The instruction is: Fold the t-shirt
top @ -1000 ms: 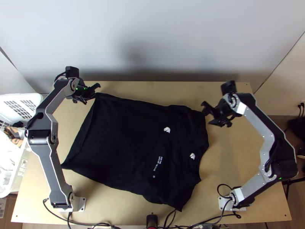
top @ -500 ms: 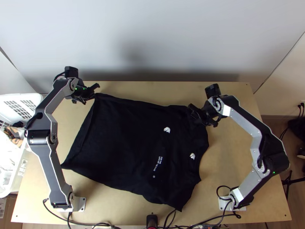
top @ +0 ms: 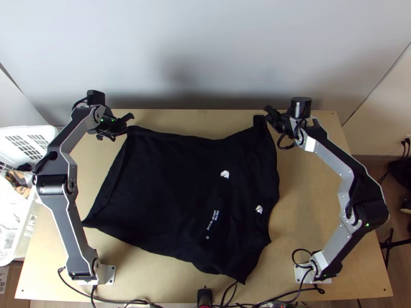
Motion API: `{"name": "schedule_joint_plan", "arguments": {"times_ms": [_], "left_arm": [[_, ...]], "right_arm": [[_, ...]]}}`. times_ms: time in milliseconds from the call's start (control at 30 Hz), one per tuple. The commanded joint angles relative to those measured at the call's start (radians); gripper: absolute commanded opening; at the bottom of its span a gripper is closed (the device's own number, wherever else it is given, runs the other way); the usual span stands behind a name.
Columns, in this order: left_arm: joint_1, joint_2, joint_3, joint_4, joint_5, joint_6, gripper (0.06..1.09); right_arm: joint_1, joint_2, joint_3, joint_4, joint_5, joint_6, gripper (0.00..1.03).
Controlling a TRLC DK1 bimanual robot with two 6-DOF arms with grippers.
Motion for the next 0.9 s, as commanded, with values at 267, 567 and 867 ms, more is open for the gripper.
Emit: {"name": "schedule_joint_plan", "arguments": {"times_ms": [267, 567, 867], "left_arm": [[0.004, -0.010, -0.044, -0.001, 0.007, 0.019, 0.09], [-0.014, -0.011, -0.039, 0.016, 0.009, 0.016, 0.09], [-0.012, -0.014, -0.024, 0.018, 0.009, 0.013, 0.09]], "right_arm": [[-0.023, -0.210, -0.080, -0.167, 0.086, 0.056, 0.66], [0.110, -0.074, 0.015, -0.542, -0.150, 0.095, 0.65], [0.181, 0.106, 0.061, -0.578, -0.241, 0.106, 0.65]]}}
